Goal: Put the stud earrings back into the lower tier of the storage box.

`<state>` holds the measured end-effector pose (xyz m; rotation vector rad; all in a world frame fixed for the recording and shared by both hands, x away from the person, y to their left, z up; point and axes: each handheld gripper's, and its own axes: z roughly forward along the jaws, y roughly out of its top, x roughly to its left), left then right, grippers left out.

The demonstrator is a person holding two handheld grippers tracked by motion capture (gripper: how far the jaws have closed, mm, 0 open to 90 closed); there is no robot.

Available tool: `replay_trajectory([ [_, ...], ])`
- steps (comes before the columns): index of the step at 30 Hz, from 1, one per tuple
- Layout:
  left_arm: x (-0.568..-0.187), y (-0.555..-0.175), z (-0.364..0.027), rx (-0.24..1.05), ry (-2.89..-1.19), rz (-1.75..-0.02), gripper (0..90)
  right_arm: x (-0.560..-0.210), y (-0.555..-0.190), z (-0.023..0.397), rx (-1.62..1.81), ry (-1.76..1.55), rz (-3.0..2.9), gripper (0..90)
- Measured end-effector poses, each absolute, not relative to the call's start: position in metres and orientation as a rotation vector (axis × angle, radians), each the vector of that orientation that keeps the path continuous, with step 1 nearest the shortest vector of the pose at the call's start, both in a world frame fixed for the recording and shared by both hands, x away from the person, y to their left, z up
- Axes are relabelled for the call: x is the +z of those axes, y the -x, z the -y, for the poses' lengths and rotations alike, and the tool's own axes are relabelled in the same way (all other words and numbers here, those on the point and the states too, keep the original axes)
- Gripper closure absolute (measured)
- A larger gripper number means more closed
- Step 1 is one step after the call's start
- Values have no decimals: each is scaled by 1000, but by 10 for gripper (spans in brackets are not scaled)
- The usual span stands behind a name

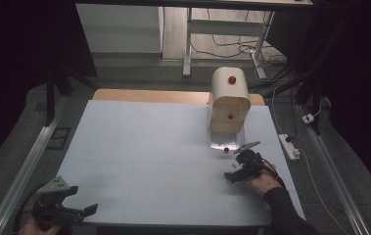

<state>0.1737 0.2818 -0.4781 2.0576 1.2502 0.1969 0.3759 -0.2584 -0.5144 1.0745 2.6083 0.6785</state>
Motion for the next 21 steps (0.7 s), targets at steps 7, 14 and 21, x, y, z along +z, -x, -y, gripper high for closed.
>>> replay_trajectory([
  [7, -478, -174, -281, 198, -2063, -1250, 13, -504, -378, 260, 683, -1076, -2608, 528],
  [14, -478, -174, -281, 198, -2064, -1250, 13, -501, -380, 256, 649, -1110, -2622, 822],
  [21, -478, -174, -281, 198, -2063, -1251, 13, -501, -382, 257, 653, -1139, -2626, 824],
])
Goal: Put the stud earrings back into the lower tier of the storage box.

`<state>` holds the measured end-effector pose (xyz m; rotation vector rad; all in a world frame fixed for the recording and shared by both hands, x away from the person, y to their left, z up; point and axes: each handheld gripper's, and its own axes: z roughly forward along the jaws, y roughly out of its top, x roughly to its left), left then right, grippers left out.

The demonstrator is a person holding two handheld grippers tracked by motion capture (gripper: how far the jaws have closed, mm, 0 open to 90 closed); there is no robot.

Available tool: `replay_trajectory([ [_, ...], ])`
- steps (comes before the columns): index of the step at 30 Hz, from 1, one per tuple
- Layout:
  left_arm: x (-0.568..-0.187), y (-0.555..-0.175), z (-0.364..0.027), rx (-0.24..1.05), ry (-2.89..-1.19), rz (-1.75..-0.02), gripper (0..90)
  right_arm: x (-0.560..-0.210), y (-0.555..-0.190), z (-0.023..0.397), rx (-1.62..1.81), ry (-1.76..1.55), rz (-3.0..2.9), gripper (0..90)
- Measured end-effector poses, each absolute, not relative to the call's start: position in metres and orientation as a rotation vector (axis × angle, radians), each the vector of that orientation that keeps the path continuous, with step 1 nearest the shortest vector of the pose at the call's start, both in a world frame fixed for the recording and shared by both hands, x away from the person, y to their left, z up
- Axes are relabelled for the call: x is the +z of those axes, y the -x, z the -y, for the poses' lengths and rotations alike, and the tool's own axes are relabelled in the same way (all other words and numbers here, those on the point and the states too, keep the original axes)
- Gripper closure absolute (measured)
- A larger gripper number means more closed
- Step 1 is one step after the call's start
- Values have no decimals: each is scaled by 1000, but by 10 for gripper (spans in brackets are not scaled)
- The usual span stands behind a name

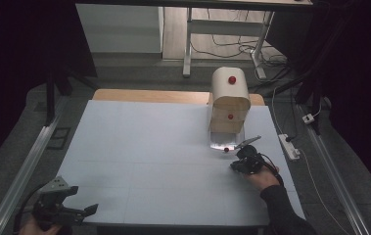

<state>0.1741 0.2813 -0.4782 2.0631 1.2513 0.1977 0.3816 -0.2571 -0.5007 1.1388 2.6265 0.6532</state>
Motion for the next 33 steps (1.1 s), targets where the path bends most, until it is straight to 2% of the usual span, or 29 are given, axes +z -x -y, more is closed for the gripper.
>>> replay_trajectory([
  [33, -478, -175, -281, 195, -2066, -1251, 13, -470, -375, 261, 897, -1158, -2536, 824],
])
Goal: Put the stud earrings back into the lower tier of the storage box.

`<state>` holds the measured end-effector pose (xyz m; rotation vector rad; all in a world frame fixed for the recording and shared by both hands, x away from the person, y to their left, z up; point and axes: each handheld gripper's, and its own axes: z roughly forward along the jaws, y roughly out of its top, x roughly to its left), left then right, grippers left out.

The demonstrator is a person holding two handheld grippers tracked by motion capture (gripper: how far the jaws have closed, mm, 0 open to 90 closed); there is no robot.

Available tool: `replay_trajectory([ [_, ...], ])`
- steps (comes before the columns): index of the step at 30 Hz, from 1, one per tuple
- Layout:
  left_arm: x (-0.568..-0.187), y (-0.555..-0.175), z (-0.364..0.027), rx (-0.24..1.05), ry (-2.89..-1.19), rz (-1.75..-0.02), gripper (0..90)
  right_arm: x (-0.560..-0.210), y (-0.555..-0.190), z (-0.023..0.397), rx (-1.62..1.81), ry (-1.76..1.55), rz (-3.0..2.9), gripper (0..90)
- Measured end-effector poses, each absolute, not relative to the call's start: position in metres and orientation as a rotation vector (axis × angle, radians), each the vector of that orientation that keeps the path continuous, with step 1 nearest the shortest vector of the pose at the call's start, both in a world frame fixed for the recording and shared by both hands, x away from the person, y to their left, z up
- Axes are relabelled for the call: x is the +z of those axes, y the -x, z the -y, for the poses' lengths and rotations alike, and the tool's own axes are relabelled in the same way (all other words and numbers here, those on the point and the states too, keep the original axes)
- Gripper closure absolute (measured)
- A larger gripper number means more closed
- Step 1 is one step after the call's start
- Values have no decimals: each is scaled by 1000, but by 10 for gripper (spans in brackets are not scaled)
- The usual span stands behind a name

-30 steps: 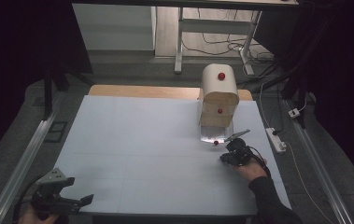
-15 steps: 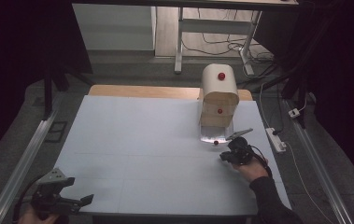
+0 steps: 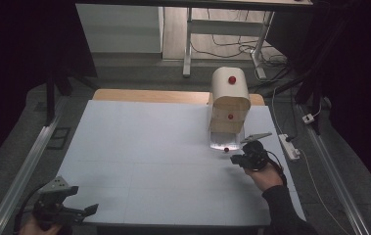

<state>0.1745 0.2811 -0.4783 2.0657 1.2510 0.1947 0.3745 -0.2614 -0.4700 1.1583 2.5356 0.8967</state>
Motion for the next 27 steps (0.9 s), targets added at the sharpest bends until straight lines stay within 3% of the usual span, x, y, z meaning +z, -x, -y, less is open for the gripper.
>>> replay_trajectory([
  [27, -479, -175, -281, 192, -2067, -1253, 13, -448, -380, 258, 1047, -1119, -2416, 823],
])
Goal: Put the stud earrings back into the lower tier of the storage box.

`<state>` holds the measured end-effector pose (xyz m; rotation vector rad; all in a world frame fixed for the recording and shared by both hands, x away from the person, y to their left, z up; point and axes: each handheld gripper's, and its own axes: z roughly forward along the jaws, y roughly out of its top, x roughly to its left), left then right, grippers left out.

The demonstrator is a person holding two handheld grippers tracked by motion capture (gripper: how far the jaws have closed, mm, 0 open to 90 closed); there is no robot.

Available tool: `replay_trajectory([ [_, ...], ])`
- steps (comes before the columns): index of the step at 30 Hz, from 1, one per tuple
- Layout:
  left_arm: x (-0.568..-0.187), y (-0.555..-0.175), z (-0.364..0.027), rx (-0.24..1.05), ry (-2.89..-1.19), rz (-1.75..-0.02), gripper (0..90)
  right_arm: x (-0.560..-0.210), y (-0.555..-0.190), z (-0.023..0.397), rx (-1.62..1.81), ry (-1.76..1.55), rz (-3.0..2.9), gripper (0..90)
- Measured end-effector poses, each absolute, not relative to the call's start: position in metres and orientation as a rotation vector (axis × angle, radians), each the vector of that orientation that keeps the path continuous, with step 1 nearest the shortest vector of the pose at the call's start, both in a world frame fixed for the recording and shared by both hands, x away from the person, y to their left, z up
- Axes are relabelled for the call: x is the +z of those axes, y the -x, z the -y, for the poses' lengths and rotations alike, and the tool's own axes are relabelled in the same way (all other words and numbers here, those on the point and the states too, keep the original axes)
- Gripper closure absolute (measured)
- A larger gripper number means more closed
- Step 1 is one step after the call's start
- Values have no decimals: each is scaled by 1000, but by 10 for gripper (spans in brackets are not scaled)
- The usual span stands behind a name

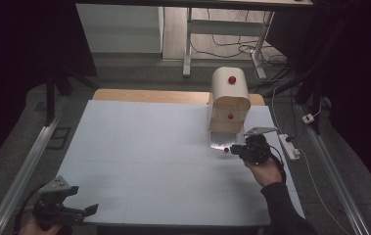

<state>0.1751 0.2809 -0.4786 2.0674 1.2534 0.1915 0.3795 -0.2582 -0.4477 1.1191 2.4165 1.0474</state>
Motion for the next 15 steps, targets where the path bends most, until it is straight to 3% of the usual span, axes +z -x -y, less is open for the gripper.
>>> replay_trajectory([
  [15, -479, -176, -281, 184, -2071, -1257, 13, -447, -396, 250, 1052, -1116, -2372, 823],
])
